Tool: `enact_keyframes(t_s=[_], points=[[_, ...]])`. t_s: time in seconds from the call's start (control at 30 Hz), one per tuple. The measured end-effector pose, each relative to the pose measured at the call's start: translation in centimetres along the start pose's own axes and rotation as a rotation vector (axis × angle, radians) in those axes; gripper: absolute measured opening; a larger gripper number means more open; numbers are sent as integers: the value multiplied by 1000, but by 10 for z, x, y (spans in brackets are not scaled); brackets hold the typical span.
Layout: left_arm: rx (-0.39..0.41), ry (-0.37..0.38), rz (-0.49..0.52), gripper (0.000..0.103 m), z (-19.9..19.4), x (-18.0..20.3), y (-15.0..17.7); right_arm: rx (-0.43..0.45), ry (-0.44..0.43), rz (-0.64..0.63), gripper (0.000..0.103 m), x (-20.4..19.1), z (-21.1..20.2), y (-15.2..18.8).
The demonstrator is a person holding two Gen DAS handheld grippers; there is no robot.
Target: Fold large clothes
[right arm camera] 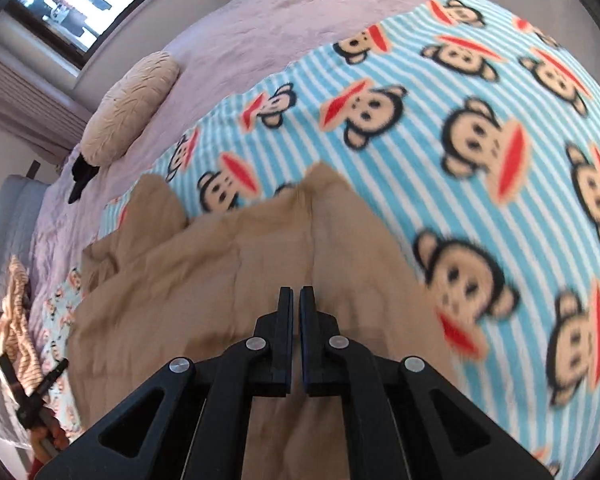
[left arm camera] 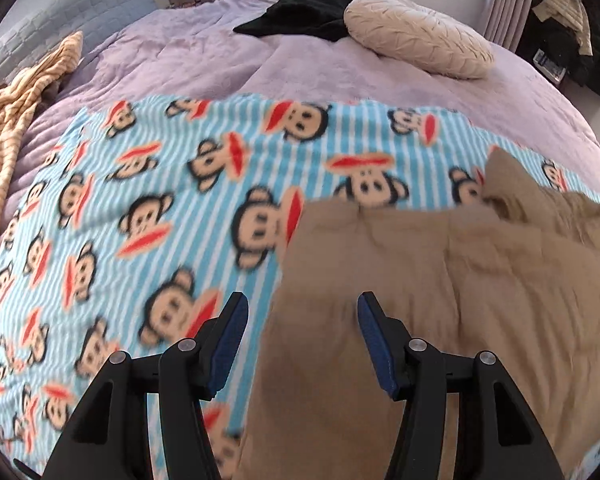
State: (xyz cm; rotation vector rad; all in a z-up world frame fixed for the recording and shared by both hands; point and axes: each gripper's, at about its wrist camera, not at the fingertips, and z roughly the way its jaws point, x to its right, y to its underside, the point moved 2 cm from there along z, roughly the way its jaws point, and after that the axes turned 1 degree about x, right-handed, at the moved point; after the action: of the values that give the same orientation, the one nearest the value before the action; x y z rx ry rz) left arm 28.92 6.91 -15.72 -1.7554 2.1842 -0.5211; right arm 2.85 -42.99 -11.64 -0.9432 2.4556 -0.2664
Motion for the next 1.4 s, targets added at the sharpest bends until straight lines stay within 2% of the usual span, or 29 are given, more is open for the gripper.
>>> enact_keyframes(t_s=[0.33, 0.37, 0.43, 0.5, 0.67, 0.77, 0.8, 0.83, 0.87, 0.9, 1.0, 1.1, 1.2, 1.27, 1.3, 1.33, 1.4], points=[[-110, -5, 17, 59, -18, 12, 62, -58, -5, 49, 4, 4, -31, 61], [-116, -2, 18, 62, -22, 13, 67, -63, -6, 55, 4, 4, -34, 66], [-112, -1, 22, 90, -29, 16, 74, -75, -5, 67, 4, 5, -40, 77], [-98, 7, 32, 90, -38, 19, 79, -87, -3, 76, 4, 6, -45, 88], [-137, 43, 60, 90, -47, 30, 94, -124, -6, 112, 6, 10, -50, 108], [-153, 59, 58, 92, -50, 34, 101, -143, -13, 139, 21, 12, -50, 118], [-162, 62, 53, 103, -50, 34, 103, -146, -12, 146, 36, 12, -51, 121], [-161, 64, 48, 103, -52, 35, 104, -148, -12, 151, 55, 11, -51, 123], [-160, 66, 47, 103, -53, 35, 106, -147, -14, 156, 61, 11, -52, 126], [-164, 68, 51, 103, -54, 36, 107, -148, -15, 159, 65, 11, -52, 128], [-176, 72, 57, 103, -55, 36, 109, -163, -24, 171, 65, 9, -49, 135], [-195, 88, 55, 103, -54, 36, 114, -177, -49, 201, 84, 10, -45, 142], [-212, 102, 47, 103, -52, 34, 120, -202, -89, 245, 85, 14, -39, 153], [-227, 115, 37, 103, -50, 32, 126, -205, -105, 270, 91, 17, -36, 159], [-234, 121, 30, 103, -49, 31, 128, -207, -120, 284, 99, 18, -35, 162], [-240, 128, 21, 103, -49, 30, 131, -206, -132, 295, 103, 19, -34, 164], [-248, 154, -6, 103, -47, 26, 135, -195, -160, 327, 103, 22, -33, 168]])
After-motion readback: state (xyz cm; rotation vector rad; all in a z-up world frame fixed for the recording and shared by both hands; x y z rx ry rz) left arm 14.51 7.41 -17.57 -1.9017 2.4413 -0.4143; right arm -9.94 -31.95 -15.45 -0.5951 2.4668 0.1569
